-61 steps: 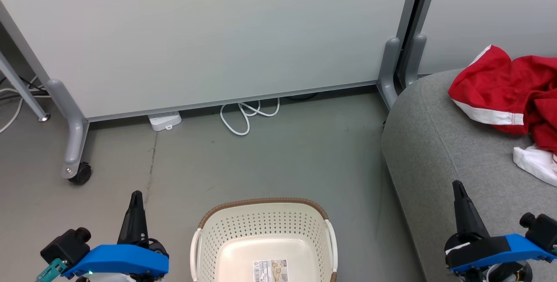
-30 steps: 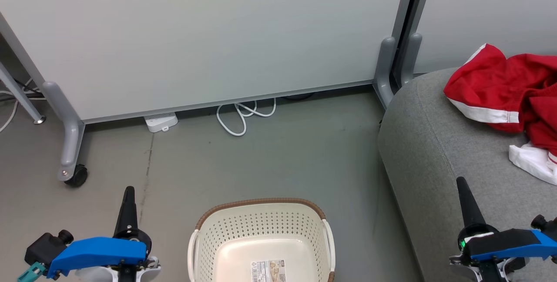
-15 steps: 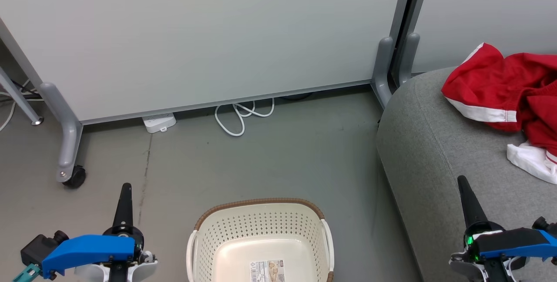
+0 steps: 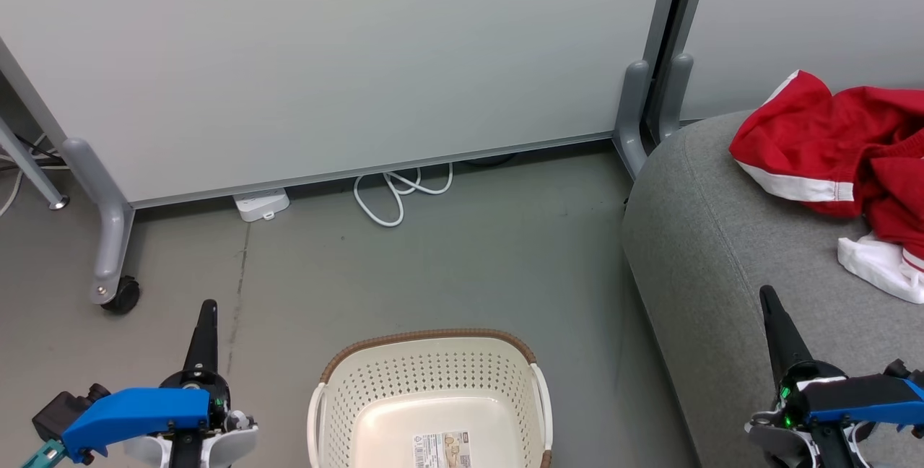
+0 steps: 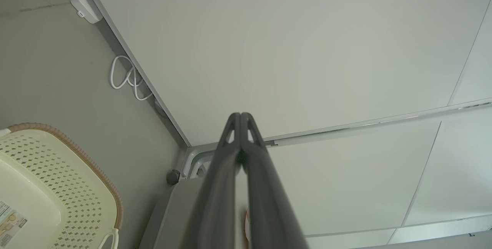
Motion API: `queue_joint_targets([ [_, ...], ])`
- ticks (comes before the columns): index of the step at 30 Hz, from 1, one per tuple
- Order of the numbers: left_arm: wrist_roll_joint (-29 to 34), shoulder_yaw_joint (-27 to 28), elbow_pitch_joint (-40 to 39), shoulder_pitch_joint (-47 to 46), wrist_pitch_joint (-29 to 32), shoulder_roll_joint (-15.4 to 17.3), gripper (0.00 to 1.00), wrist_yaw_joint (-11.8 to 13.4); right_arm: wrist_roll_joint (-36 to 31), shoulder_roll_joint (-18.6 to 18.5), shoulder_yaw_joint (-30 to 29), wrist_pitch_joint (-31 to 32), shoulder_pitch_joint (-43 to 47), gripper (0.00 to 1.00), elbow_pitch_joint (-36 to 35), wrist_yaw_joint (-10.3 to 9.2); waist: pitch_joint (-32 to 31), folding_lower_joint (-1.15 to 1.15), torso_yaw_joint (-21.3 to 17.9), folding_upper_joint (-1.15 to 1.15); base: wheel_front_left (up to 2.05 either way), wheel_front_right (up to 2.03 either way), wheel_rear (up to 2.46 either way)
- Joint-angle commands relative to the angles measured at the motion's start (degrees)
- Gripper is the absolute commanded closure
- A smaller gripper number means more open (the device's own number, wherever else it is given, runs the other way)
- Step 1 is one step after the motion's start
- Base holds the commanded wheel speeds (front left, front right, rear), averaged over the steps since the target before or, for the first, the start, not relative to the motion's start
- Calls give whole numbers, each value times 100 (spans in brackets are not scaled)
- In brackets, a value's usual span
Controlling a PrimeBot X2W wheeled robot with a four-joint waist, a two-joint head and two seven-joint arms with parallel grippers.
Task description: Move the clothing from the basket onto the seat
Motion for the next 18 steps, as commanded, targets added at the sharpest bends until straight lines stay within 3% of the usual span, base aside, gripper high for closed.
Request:
queue_joint_targets([
  [1,-145,48,-48,-113,48,0,100,-52,171,7,-18,35,-106,100,-42,4,0,0,-4,0,0,0,0],
  [18,-896,119,-68,-140,243,0,100,-56,923,15,-65,226,-121,100,-45,4,0,0,-42,0,0,0,0],
])
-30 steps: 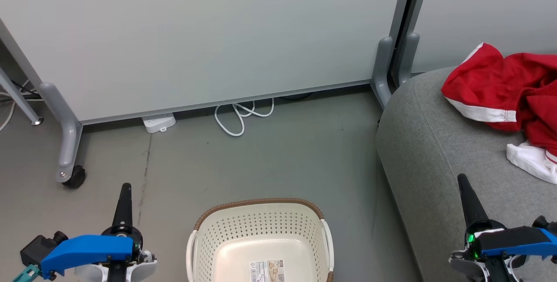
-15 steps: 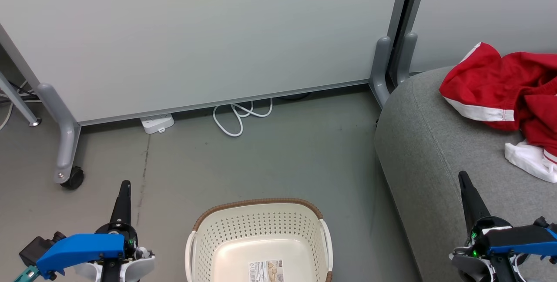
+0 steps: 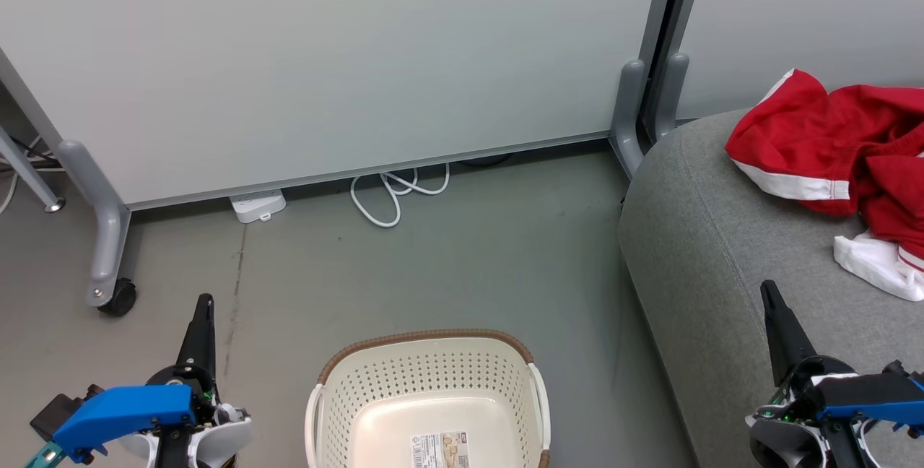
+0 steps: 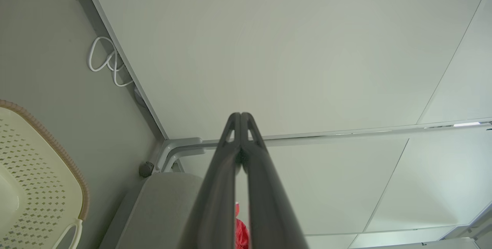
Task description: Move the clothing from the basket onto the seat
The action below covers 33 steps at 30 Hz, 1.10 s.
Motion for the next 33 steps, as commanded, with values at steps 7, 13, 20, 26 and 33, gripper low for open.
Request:
queue_joint_targets([
  [7,-375,52,-46,-93,103,-2,100,-51,402,14,-36,103,-83,100,-25,4,0,0,-18,0,0,0,0],
  [13,-574,74,-48,-104,152,-2,100,-53,593,16,-47,151,-92,100,-28,4,0,0,-29,0,0,0,0],
  [20,-570,75,-47,-95,157,-2,100,-53,589,15,-46,157,-93,100,-27,4,0,0,-30,0,0,0,0],
  [26,-570,74,-46,-95,156,-2,100,-53,589,15,-45,156,-92,100,-27,4,0,0,-30,0,0,0,0],
  [33,-570,73,-46,-94,156,-2,100,-53,589,15,-45,156,-92,100,-27,4,0,0,-30,0,0,0,0],
])
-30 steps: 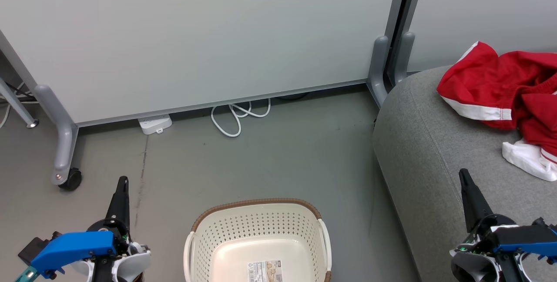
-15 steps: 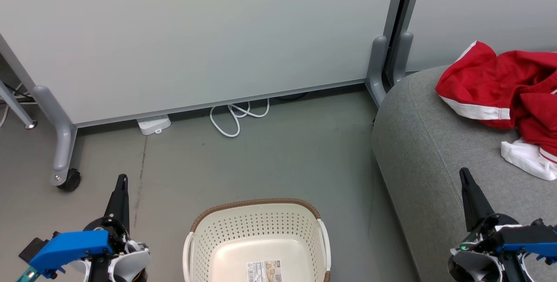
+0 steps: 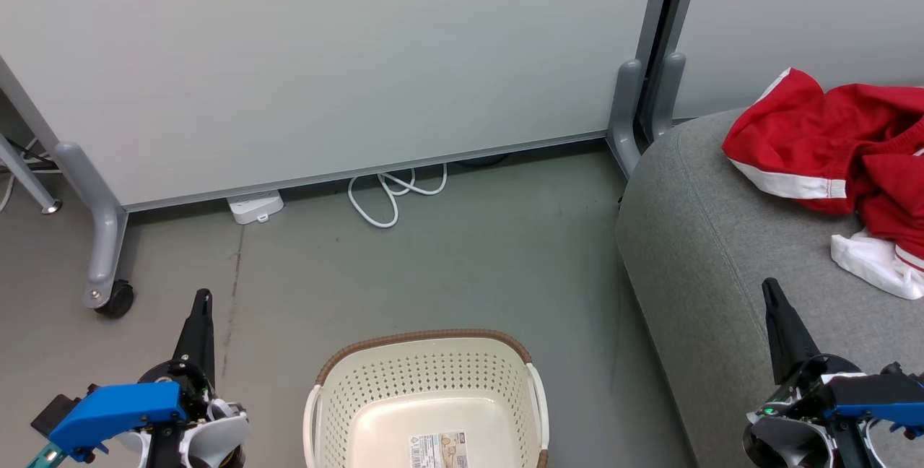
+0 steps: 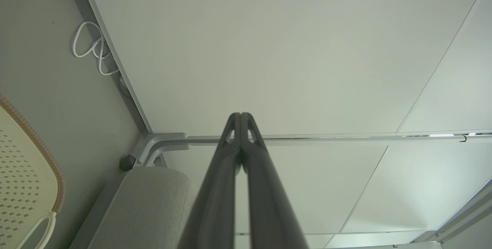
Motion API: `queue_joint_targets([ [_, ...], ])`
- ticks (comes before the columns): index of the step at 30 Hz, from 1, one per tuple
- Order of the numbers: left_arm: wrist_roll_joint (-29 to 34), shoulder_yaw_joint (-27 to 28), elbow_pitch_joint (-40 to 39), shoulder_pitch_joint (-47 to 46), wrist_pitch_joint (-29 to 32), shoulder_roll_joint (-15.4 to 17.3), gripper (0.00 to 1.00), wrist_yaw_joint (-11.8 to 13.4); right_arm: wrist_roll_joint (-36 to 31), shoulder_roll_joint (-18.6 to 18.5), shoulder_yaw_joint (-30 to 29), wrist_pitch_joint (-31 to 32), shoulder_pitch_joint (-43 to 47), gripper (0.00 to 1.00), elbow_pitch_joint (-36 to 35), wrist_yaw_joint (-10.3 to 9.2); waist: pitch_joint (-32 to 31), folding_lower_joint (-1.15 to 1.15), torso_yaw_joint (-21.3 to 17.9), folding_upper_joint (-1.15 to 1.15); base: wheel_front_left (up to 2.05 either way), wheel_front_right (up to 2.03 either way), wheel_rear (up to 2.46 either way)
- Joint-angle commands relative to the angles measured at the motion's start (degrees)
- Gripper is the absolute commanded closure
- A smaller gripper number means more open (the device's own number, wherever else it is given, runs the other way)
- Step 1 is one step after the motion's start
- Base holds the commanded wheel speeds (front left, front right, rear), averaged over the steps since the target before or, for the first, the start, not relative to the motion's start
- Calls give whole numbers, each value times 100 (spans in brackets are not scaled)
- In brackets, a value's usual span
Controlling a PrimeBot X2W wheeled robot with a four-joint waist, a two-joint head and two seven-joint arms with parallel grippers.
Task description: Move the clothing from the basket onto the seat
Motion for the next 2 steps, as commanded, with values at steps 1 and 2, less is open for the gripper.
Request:
queue_joint_targets([
  [1,-12,10,-22,-54,22,-3,100,-51,14,12,-9,21,-79,100,-15,4,0,0,0,0,0,0,0],
  [2,-12,10,-22,-54,23,-3,100,-51,14,12,-9,21,-79,100,-15,4,0,0,0,0,0,0,0],
])
